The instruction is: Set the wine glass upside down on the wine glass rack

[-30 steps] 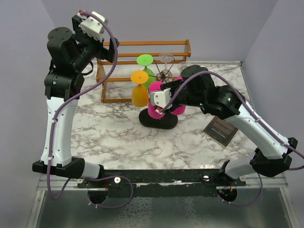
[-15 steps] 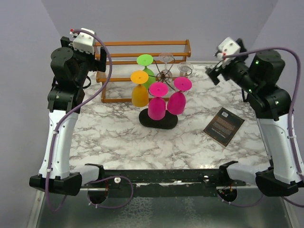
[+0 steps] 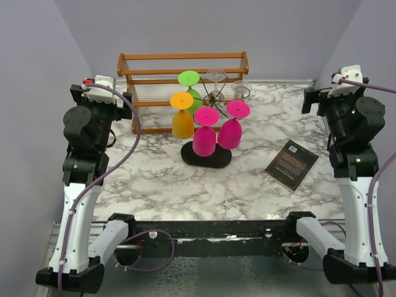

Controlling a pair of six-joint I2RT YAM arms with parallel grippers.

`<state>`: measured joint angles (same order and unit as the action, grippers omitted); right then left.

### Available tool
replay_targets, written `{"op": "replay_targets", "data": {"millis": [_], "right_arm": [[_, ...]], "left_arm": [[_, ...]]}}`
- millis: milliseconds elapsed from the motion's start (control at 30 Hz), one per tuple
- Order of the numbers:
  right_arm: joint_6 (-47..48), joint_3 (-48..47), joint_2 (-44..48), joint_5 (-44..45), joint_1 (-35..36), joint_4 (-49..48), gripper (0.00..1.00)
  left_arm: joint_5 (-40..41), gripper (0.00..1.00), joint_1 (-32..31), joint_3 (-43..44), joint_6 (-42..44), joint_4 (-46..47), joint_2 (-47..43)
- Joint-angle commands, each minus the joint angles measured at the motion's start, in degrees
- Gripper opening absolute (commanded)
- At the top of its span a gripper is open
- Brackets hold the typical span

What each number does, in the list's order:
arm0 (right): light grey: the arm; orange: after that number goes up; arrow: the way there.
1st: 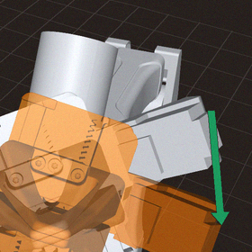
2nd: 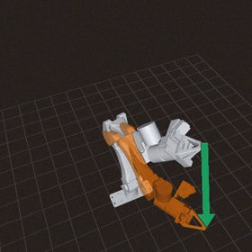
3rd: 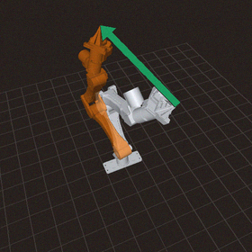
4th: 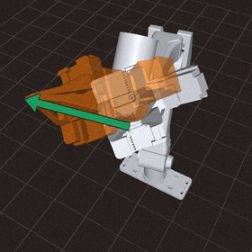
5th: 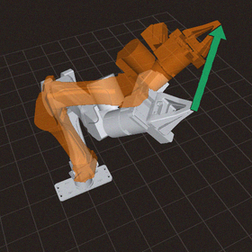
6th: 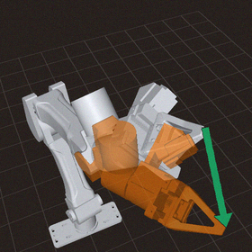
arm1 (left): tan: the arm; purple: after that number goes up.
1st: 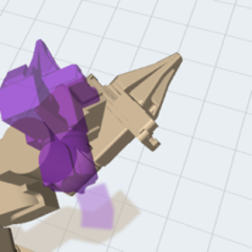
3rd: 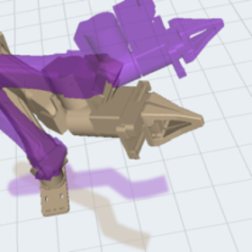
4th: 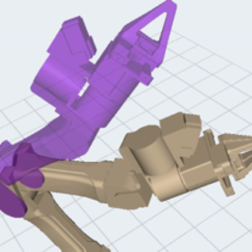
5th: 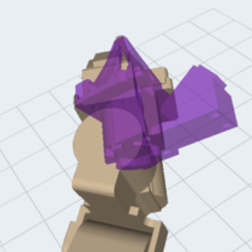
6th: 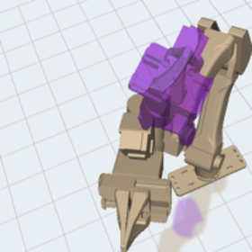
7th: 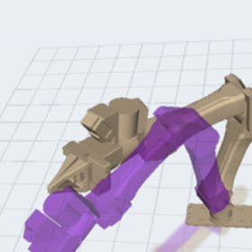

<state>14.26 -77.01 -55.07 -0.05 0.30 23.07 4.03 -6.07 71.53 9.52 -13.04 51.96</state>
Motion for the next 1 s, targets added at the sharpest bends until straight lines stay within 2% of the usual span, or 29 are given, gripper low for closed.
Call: {"op": "replay_targets", "data": {"millis": [0, 300, 467, 667, 967], "right_arm": [[-4.0, 6.1, 6.2, 2.1, -0.3, -5.7, 1.0], [-0.7, 10.6, 11.7, 0.4, -1.4, -2.6, 1.0], [-3.2, 10.0, 10.5, 1.5, -2.2, -0.8, 1.0], [-4.6, 9.9, 8.6, -3.9, -4.5, 1.1, 1.0], [-4.0, 8.4, 9.4, -6.5, -4.6, 4.3, 1.0]], "left_arm": [[1.6, 0.99, 0.4, -6.1, -0.6, 2.2, -5.2], [2.9, 0.99, 0.6, -11.3, -3.7, -0.5, -9.7], [5.4, 0.99, 1.5, -9.8, -5.6, -3.3, -10.0], [8.6, 0.99, 2.7, -7.8, -6.2, -5.6, -8.9], [7.0, 0.99, 3.3, -8.5, -5.2, -7.1, -9.0]]}}
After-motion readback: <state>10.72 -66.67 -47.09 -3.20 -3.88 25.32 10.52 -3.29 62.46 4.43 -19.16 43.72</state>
